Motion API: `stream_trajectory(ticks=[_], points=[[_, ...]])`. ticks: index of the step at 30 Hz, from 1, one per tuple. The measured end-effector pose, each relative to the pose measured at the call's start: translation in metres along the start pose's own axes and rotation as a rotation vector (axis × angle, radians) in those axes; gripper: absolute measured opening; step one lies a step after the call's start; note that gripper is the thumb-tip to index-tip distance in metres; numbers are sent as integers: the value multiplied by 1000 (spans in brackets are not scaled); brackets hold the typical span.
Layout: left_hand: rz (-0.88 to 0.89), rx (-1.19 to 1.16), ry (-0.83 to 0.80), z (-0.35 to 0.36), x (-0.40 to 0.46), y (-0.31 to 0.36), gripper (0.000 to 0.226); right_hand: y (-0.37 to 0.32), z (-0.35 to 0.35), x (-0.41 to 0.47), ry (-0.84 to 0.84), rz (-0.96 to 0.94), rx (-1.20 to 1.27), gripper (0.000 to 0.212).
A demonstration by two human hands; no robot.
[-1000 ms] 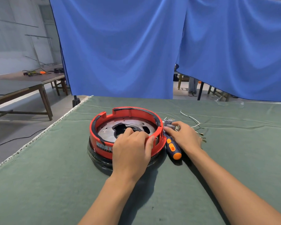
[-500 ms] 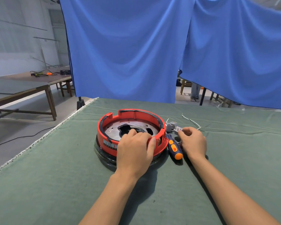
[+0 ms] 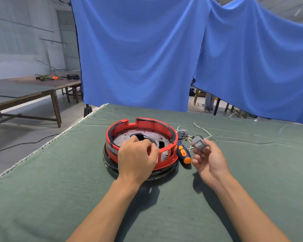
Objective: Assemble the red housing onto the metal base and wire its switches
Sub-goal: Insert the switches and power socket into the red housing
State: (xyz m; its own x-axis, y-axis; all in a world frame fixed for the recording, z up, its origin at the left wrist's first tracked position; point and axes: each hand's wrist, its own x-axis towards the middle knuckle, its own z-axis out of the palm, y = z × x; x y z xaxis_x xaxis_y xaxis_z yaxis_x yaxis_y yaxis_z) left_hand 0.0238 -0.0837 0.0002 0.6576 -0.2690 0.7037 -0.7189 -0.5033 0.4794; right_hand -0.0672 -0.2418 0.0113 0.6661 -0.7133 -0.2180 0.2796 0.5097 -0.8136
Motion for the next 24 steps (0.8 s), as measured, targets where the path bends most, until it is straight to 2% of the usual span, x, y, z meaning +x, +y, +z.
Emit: stream_trajectory(ticks=[6,10,16,19,22,24], points=[[12,1,-42,-4,-4,-1,33,0,11,-20,-173,211,-1,36],[32,6,-41,-2,-4,-2,33,-2,12,-23,-248,324,98,22],[73,27,8,0,-2,-2,29,-6,13,-24,-286,325,106,24],[43,-52,18,1,-1,-6,27,-4,12,-22,-303,316,74,23],[-81,-271,70,-2,4,-11,32,-2,12,-22,-316,274,-101,19],[-105,-320,106,-4,5,-13,30,1,12,-23,-304,217,-260,15]])
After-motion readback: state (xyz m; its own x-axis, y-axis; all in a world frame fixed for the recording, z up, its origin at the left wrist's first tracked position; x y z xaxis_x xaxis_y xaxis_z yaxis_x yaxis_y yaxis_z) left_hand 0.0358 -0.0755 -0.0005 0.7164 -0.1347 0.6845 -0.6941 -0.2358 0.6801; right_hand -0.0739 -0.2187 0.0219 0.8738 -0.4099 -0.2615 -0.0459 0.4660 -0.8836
